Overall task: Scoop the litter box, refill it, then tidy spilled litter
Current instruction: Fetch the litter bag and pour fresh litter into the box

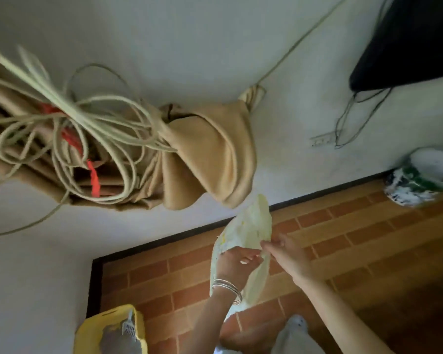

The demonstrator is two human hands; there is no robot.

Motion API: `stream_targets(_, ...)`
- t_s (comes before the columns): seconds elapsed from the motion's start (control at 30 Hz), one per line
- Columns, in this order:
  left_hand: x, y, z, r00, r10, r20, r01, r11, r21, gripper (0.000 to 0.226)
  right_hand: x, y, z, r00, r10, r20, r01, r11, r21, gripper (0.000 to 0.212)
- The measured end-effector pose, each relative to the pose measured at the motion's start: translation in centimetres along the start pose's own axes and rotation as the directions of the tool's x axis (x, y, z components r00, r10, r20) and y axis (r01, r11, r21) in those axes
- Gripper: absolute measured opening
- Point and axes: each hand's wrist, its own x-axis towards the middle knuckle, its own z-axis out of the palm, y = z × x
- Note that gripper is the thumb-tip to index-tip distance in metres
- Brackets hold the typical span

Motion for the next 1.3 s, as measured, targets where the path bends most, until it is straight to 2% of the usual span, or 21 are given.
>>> stream_targets(0.13,3.1,4.7,5.1,0.989,0.04,0.14,-0.042,0.999,0.014,0.011,2.1,2.9,-7.7,0.993,0.055,-0.108,-0.057,0.998,-0.017,0.012)
stream_targets(0.23,6.4,7.9,8.8,0.978,0.161,0.135,-0.184,0.968,0.172,0.012,3.7,5.2,-14.0,0.982,0.077,-0.17,-0.086,0.995,-0.045,0.016)
stream_targets(0.3,8.7,9.9,11.3,0.954,0.271,0.127,-0.299,0.868,0.396,0.022,4.8,6.7,-18.3,0.972,0.09,-0.217,-0.111,0.99,-0.084,0.017)
stream_targets(0.37,11.0,12.2,13.9,0.901,0.406,0.151,-0.413,0.701,0.581,0.034,5.8,8.0,-22.5,0.965,0.08,-0.248,-0.11,0.987,-0.113,0.013)
stream_targets(0.43,13.0,14.7,16.4,0.858,0.459,0.231,-0.482,0.565,0.67,0.04,6.6,9.2,-26.7,0.958,0.077,-0.278,-0.111,0.988,-0.108,0.006)
stream_targets(0.5,14.5,17.6,18.8,0.822,0.485,0.298,-0.529,0.458,0.714,0.04,6.9,10.1,-30.5,0.945,0.097,-0.312,-0.127,0.989,-0.08,0.011)
stream_targets(0.6,15.7,21.9,22.5,0.763,0.514,0.392,-0.595,0.324,0.736,0.052,6.9,11.1,-35.5,0.939,0.09,-0.333,-0.125,0.989,-0.085,0.028)
stream_targets(0.73,17.5,25.8,27.6,0.68,0.505,0.532,-0.689,0.191,0.699,0.052,7.7,13.3,-41.0,0.901,0.114,-0.418,-0.189,0.972,-0.141,0.038)
stream_targets(0.87,20.7,28.6,32.9,0.635,0.447,0.631,-0.744,0.131,0.655,0.058,8.7,15.3,-46.0,0.844,0.138,-0.518,-0.293,0.928,-0.231,0.038)
stream_targets(0.97,23.3,31.6,36.7,0.556,0.426,0.714,-0.816,0.116,0.566,0.059,9.7,16.1,-50.1,0.806,0.122,-0.579,-0.319,0.914,-0.251,0.038)
stream_targets(1.07,26.4,34.9,39.7,0.528,0.451,0.72,-0.835,0.117,0.538,0.056,11.0,16.2,-54.6,0.779,0.149,-0.609,-0.378,0.886,-0.267,0.032)
stream_targets(1.13,28.6,37.3,41.5,0.484,0.491,0.725,-0.857,0.098,0.505,0.053,12.0,16.1,-57.7,0.768,0.175,-0.616,-0.412,0.872,-0.265,0.03)
stream_targets(1.3,34.2,43.2,46.6,0.42,0.499,0.758,-0.878,0.013,0.478,0.055,14.3,15.8,-65.0,0.696,0.168,-0.698,-0.459,0.851,-0.254,0.026)
